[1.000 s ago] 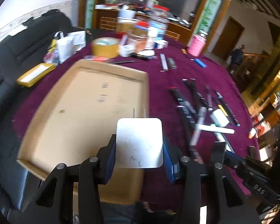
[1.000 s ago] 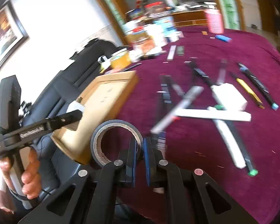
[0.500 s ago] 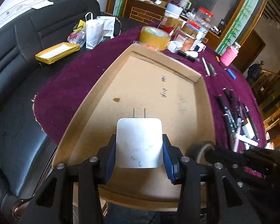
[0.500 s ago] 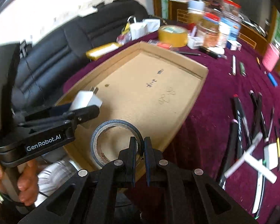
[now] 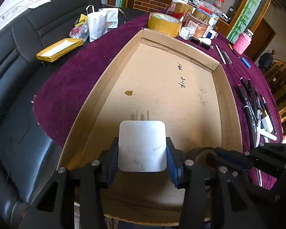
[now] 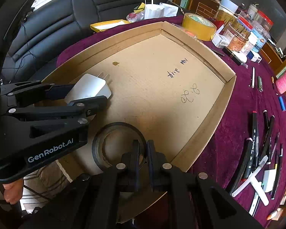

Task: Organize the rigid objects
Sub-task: 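Carry the charger into the cardboard tray with the left gripper while the right gripper drops the tape roll there, then grasp a clear pen with the left gripper while the right gripper grasps a white marker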

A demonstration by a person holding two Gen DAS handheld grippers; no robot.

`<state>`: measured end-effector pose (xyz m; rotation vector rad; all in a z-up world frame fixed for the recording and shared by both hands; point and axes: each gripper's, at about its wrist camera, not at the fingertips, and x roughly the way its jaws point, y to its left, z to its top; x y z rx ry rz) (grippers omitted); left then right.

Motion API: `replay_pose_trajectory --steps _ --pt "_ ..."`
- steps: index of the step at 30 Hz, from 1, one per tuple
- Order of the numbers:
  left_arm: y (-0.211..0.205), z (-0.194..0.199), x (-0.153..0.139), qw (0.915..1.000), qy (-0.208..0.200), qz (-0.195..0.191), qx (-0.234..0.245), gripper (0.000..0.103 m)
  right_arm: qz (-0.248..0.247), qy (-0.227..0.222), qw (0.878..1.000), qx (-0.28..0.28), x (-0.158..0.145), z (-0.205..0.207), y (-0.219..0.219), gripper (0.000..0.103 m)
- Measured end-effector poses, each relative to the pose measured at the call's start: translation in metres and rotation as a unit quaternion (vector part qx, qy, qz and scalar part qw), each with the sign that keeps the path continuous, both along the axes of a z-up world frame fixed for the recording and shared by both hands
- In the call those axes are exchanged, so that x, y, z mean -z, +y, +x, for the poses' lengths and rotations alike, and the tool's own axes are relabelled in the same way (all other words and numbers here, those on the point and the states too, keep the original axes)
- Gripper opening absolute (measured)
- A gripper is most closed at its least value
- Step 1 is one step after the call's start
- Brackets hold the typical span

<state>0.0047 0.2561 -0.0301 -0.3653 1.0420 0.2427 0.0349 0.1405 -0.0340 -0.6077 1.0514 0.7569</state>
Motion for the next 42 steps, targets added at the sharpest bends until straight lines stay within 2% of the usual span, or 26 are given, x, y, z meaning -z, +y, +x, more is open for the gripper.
replay_pose_trajectory --steps 5,8,11,12,14,16,21,24,26,29,38,42 --pt "-0.001 0.001 0.0 1.0 0.001 0.004 0.005 0.044 0.005 -0.004 1.0 -0.013 -0.001 -0.005 0.001 0.011" --pt "0.001 0.0 -0.001 1.0 -0.003 -0.008 0.001 0.055 0.01 0.003 1.0 -0.018 -0.001 -0.008 -0.002 0.02" --pt "0.0 0.0 -0.002 0.9999 -0.005 -0.012 0.002 0.056 0.031 0.009 0.999 -0.039 -0.007 -0.012 -0.008 0.034" --pt "0.0 -0.001 -0.004 0.9999 -0.009 -0.014 0.0 0.056 0.038 0.01 0.998 -0.042 -0.01 -0.013 -0.01 0.036" --pt "-0.001 -0.006 -0.01 0.9994 -0.023 -0.026 -0.005 0.056 0.06 0.009 0.997 -0.042 -0.017 -0.015 -0.02 0.036" --pt "-0.005 -0.012 -0.02 0.9986 -0.044 -0.027 -0.011 0.061 0.087 0.011 0.996 -0.032 -0.023 -0.016 -0.033 0.037" --pt "-0.035 -0.023 -0.05 0.9951 -0.098 -0.001 -0.003 0.07 0.164 0.028 0.986 0.03 -0.029 -0.02 -0.088 0.039" --pt "-0.067 -0.026 -0.068 0.9907 -0.133 0.02 0.019 0.074 0.194 0.024 0.979 0.063 -0.03 -0.026 -0.123 0.047" --pt "-0.086 -0.023 -0.074 0.9885 -0.144 0.02 0.042 0.075 0.206 0.012 0.975 0.079 -0.031 -0.031 -0.146 0.052" --pt "-0.122 -0.015 -0.077 0.9852 -0.148 0.021 0.085 0.076 0.214 -0.002 0.972 0.098 -0.029 -0.036 -0.182 0.052" --pt "-0.203 0.018 -0.062 0.9784 -0.117 0.025 0.169 0.076 0.214 -0.035 0.963 0.157 -0.029 -0.013 -0.272 0.052" --pt "-0.223 0.03 -0.053 0.9743 -0.11 0.026 0.195 0.076 0.189 -0.046 0.966 0.172 -0.027 0.01 -0.29 0.052"
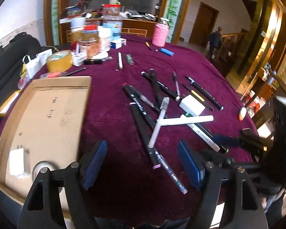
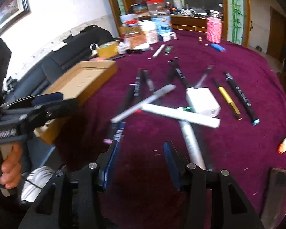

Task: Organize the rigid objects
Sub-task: 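Grasp a clear pen with the left gripper while the right gripper grasps a white marker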

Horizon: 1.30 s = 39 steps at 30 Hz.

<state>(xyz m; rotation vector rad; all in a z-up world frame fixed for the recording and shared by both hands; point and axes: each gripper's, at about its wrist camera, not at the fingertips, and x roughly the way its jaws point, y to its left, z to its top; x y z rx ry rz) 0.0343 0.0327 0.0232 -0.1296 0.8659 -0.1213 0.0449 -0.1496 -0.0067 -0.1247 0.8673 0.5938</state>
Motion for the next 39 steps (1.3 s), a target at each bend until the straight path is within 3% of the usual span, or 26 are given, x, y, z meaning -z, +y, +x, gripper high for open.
replay_pose_trajectory --steps 12,19,24,33,39 --pt "0.001 0.017 0.02 0.9993 0.029 -0.024 0.005 0.076 -0.094 -0.01 0.993 -0.063 0.004 0.082 0.023 0.052" --pt "0.005 0.027 0.027 0.9987 0.04 -0.032 0.007 0.076 -0.148 0.0 0.984 -0.093 0.027 0.095 0.036 0.051" --pt "-0.005 0.044 0.032 0.9979 0.047 -0.037 0.026 0.075 -0.17 -0.001 0.979 -0.112 0.035 0.082 0.037 0.036" --pt "-0.035 0.08 0.055 0.995 0.08 -0.014 0.058 0.052 -0.159 0.018 0.983 -0.089 0.042 0.063 0.023 0.018" --pt "-0.046 0.09 0.063 0.9931 0.096 0.006 0.068 0.024 -0.12 0.046 0.991 -0.046 0.042 0.054 0.011 0.015"
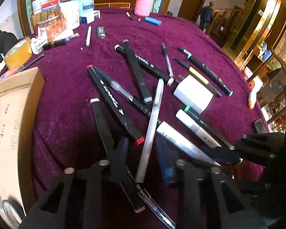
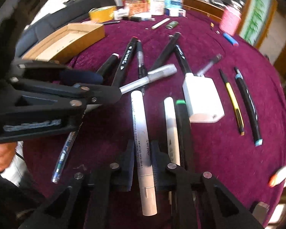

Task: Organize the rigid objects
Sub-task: 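Grasp a clear pen with the left gripper while the right gripper grasps a white marker, then lower the clear pen into the tray with the left gripper while the right gripper releases the white marker there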

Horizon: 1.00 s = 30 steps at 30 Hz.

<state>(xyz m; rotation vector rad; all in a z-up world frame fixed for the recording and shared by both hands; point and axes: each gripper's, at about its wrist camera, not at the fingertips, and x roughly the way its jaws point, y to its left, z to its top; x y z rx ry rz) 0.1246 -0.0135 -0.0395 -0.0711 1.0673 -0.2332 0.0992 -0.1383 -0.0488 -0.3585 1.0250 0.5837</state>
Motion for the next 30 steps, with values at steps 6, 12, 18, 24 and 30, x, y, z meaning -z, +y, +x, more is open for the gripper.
replay_pose_trajectory --steps 6,12,18,24,30 --pt "-0.004 -0.003 0.007 0.9998 0.017 0.006 0.004 0.02 0.048 0.016 0.998 0.035 0.0 -0.009 -0.011 0.015" --pt "-0.013 -0.005 -0.008 0.9998 -0.01 0.01 0.011 0.03 0.082 0.021 0.993 0.082 -0.002 -0.017 -0.023 0.015" --pt "-0.031 0.005 -0.003 0.9992 -0.004 0.018 0.035 0.03 0.101 0.006 0.985 0.14 -0.001 -0.035 -0.036 0.015" --pt "-0.049 0.016 0.009 0.9979 0.006 0.037 0.052 0.03 0.131 0.009 0.978 0.162 0.0 -0.042 -0.05 0.015" --pt "-0.055 0.023 0.011 0.9976 -0.004 0.05 0.048 0.025 0.161 0.008 0.972 0.17 0.004 -0.042 -0.057 0.015"
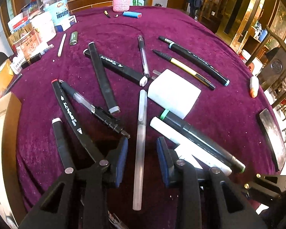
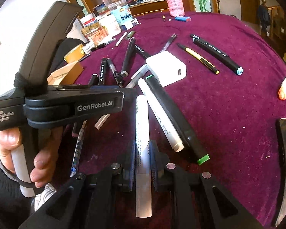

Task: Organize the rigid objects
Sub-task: 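Lower the clear pen into the tray with the left gripper while the right gripper releases the white marker there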

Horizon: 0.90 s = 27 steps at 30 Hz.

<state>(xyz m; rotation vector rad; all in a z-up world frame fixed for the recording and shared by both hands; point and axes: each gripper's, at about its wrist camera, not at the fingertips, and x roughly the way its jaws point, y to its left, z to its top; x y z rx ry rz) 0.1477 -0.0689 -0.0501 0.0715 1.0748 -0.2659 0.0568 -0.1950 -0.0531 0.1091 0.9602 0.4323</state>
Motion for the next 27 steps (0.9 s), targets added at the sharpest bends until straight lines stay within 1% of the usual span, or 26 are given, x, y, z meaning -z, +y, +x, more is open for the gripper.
replay_pose_trajectory --steps 1,2,3,9,12,15,18,22,25,27 --pt "0.0 -0.001 0.0 0.9999 -0.004 0.011 -0.005 0.015 0.002 -0.001 1.0 0.001 0.0 0.0 0.0 0.015" --pt "0.001 -0.002 0.0 0.9998 -0.007 0.015 -0.006 0.012 0.003 -0.002 1.0 0.003 0.0 -0.001 0.0 0.015" --pt "0.003 -0.004 0.0 0.9999 -0.006 0.01 -0.003 0.008 0.002 -0.003 1.0 0.003 0.0 -0.002 0.001 0.015" --pt "0.022 -0.027 -0.004 0.9983 0.016 -0.055 -0.007 0.008 -0.002 -0.004 1.0 0.008 -0.001 -0.004 0.003 0.015" --pt "0.036 -0.039 -0.012 0.9946 0.016 -0.101 -0.02 0.008 -0.001 -0.007 1.0 0.016 0.0 -0.004 0.004 0.015" --pt "0.047 -0.051 -0.022 0.9908 0.008 -0.131 -0.031 0.008 0.004 -0.004 1.0 0.022 -0.001 -0.004 0.005 0.015" --pt "0.059 -0.065 -0.033 0.9886 -0.007 -0.141 -0.053 0.008 0.01 0.0 1.0 0.023 -0.005 -0.006 0.009 0.015" --pt "0.077 -0.085 -0.045 0.9855 -0.02 -0.145 -0.086 0.008 0.019 -0.011 1.0 0.016 -0.018 -0.011 0.019 0.015" --pt "0.097 -0.095 -0.05 0.9823 -0.022 -0.15 -0.11 0.008 0.032 -0.019 0.999 0.0 -0.031 -0.015 0.033 0.015" --pt "0.111 -0.101 -0.053 0.9807 -0.021 -0.145 -0.13 0.008 0.041 -0.023 0.999 -0.016 -0.04 -0.018 0.046 0.015"
